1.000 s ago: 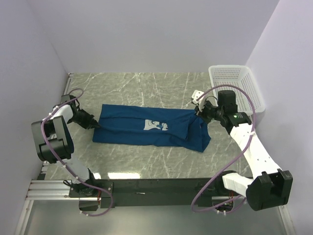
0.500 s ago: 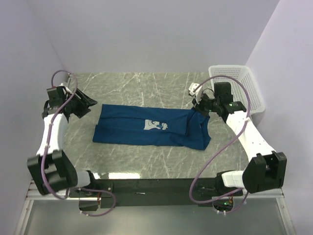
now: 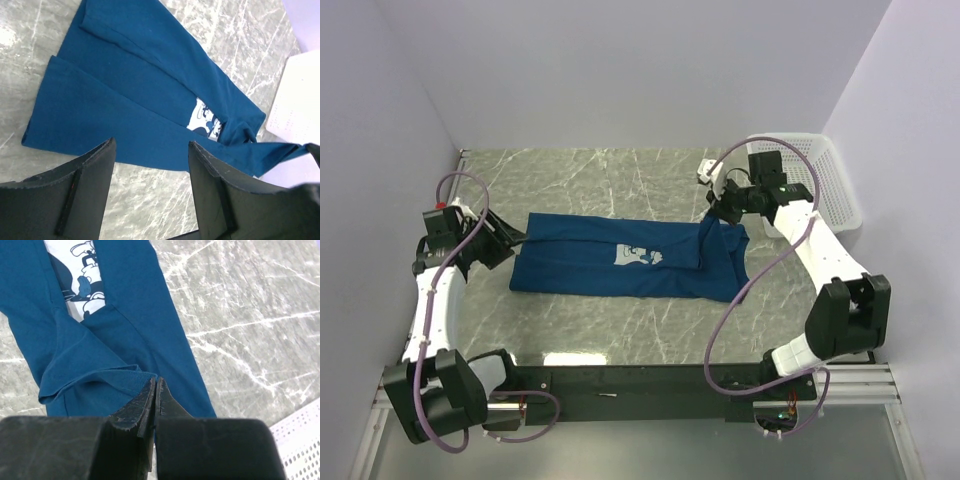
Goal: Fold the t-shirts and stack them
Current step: Fold the tshirt
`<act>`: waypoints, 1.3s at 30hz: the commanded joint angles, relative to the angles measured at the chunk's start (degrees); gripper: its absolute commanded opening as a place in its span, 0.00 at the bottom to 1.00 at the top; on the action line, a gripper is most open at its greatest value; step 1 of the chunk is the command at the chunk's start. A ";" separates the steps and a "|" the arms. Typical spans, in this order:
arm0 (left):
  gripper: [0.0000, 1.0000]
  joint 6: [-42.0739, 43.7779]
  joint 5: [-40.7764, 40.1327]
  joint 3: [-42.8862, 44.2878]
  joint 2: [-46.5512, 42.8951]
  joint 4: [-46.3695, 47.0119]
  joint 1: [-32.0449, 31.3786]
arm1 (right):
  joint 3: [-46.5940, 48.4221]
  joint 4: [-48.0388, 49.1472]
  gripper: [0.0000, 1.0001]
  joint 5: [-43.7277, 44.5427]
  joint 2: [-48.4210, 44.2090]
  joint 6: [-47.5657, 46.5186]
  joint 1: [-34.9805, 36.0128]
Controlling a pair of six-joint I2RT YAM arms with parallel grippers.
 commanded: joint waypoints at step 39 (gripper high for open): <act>0.64 3.41 3.83 -5.94 -5.20 0.41 0.01 | 19.80 -9.32 0.00 3.01 18.63 -4.45 7.75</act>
